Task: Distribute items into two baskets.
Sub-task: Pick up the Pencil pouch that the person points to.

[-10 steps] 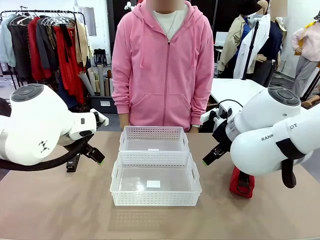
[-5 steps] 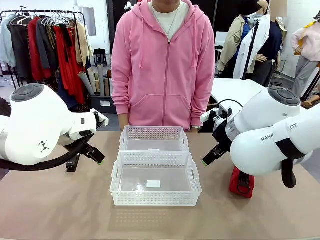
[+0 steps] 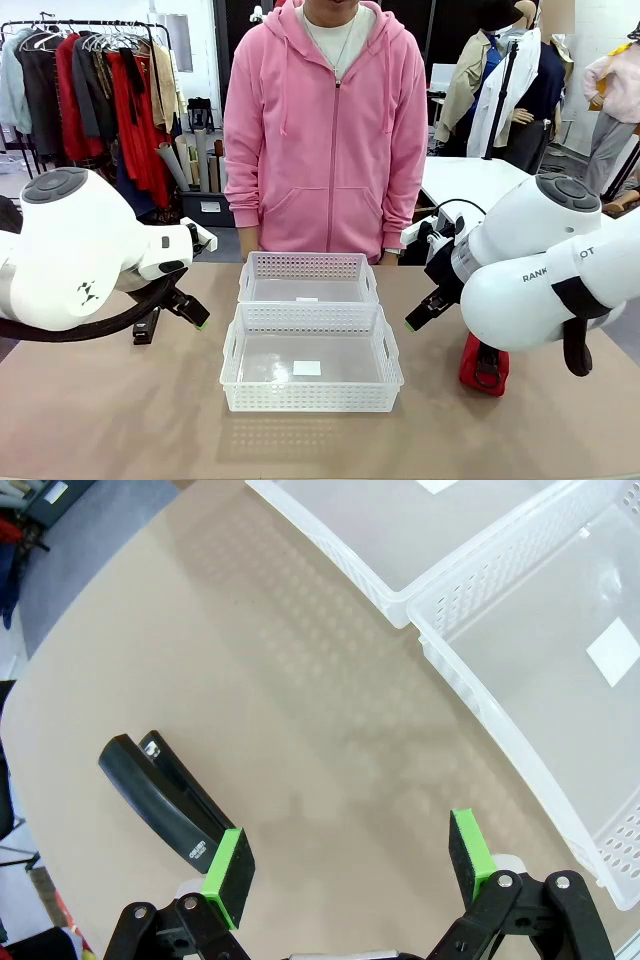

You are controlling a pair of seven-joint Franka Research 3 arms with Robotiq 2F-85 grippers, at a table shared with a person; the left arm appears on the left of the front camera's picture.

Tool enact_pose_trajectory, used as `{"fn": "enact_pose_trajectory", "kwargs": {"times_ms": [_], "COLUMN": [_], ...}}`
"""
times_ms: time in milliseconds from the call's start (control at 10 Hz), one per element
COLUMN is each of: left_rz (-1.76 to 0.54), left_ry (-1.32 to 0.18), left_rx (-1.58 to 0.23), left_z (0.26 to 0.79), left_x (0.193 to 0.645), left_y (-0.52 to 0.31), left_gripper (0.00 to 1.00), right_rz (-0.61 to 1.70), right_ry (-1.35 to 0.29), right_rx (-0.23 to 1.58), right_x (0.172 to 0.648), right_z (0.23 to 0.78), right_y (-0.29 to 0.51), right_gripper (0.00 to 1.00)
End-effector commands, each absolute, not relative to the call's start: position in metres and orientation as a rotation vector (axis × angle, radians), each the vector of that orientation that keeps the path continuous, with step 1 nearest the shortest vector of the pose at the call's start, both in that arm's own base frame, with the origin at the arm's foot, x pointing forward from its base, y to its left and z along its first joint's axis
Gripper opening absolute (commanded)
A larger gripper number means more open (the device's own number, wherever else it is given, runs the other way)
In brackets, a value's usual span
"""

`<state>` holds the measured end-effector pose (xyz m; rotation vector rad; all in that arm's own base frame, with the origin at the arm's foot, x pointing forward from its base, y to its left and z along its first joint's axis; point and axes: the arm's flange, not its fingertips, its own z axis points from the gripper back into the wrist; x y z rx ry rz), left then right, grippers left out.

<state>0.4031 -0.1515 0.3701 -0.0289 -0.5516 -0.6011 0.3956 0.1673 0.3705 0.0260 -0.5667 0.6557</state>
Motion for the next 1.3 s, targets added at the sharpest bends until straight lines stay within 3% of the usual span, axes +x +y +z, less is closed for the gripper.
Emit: {"fn": "enact_pose_trajectory", "kwargs": {"times_ms": [0, 400, 800, 1200], "left_rz": [-0.601, -0.583, -0.561, -0.498], "left_ry": [-0.552, -0.571, -0.502, -0.616], "left_rx": [-0.029, -0.119, -0.260, -0.316], "left_z": [0.370, 0.444, 0.520, 0.551], "left_x": [0.403, 0.385, 0.390, 0.390], "left_y": [-0.152, -0.120, -0.052, 0.005], "left_gripper": [1.00, 1.00, 1.00, 1.00], "right_rz": [0.656, 0.595, 0.511, 0.464], "right_ry": [-0.567, -0.703, -0.707, -0.668], "right_rx": [0.026, 0.144, 0.276, 0.369], "right_x": [0.396, 0.378, 0.364, 0.346], "right_z": [0.370, 0.436, 0.513, 0.548], "right_y": [0.167, 0.139, 0.071, 0.014], "right_gripper": [1.00, 1.00, 1.00, 1.00]}}
